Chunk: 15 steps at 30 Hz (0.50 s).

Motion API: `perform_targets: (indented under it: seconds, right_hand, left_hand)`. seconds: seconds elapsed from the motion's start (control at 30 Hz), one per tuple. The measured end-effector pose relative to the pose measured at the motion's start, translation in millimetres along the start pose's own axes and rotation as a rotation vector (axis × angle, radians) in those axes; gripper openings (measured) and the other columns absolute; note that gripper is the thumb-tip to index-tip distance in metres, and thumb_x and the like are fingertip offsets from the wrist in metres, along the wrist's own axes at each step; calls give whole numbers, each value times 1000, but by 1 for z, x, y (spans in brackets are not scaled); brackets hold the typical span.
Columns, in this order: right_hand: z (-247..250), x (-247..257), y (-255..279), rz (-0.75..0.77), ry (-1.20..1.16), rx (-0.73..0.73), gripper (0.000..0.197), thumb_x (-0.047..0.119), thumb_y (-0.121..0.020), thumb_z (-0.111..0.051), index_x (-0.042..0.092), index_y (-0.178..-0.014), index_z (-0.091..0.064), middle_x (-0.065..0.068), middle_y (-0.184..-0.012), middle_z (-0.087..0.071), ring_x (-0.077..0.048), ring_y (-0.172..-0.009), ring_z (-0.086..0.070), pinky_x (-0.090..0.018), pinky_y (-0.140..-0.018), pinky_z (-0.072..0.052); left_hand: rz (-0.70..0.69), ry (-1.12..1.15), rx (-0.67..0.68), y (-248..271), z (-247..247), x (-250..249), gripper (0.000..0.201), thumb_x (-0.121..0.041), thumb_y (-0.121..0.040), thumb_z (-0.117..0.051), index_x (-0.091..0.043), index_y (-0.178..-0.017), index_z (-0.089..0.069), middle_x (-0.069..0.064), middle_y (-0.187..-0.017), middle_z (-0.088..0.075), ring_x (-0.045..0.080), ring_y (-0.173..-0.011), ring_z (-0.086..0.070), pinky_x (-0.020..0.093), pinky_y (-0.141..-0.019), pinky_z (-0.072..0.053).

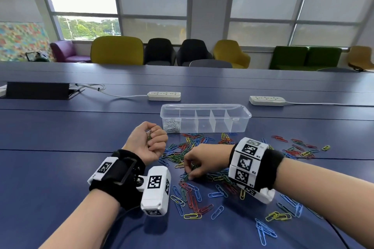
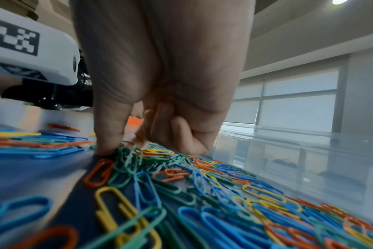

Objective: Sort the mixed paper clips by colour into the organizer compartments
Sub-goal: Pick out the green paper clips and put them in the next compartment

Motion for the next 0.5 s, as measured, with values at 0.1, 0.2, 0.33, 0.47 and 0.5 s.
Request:
perform_targets:
  seconds: [0.1,0.2,0.33,0.47,0.5]
  right_hand:
    - [-5,-3,0,-8,45,5,20,22,-91,-58,7,-103,-62,2,-89,-55,-13,-80,-48,-21,-69,-32]
    - [-6,-7,1,-32,61,1,19,19,-90,-57,6,-103,-61,-2,-91,-57,-14,-80,-47,-24,-70,-35]
    - [2,-13,7,-39,-28,-27,3,17,-90,-57,13,-90,-56,3,-76,-52,-11,-67,-45,-16,-57,-35]
    - [33,-20,16,-55,-133,-166,3,17,-91,-56,16,-88,-55,13,-62,-44,0,-51,-43,-9,-51,-35]
    - [43,-19,17,-46,-140,-208,3,18,-91,-57,17,-88,-55,13,-62,-45,2,-50,-44,-9,-50,-34]
  left_hand:
    - [-10,80,-6,-4,2,4,28,-14,-77,-39,-14,-49,-37,-4,-43,-29,4,-42,-8,16,-29,-11]
    - [-18,109,-33,-6,8,7,28,-13,-76,-40,-13,-48,-38,-4,-44,-29,4,-39,-9,17,-28,-13]
    - [-29,174,-74,-2,13,7,25,-9,-75,-40,-14,-50,-36,-3,-45,-31,10,-29,-27,16,-29,-20]
    - [-50,325,-94,-2,13,10,23,-5,-82,-40,-7,-61,-48,3,-55,-51,17,-42,-54,25,-46,-54]
    - [-60,326,-88,-2,11,12,29,-6,-88,-38,-5,-63,-53,7,-60,-58,22,-48,-61,35,-53,-58]
Point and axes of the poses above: each hand's wrist, its own y-axis away from the middle knuckle, its own z-axis out of the back of the hand, x = y × z, the point moved 10 cm from there along -y, towards the middle knuckle
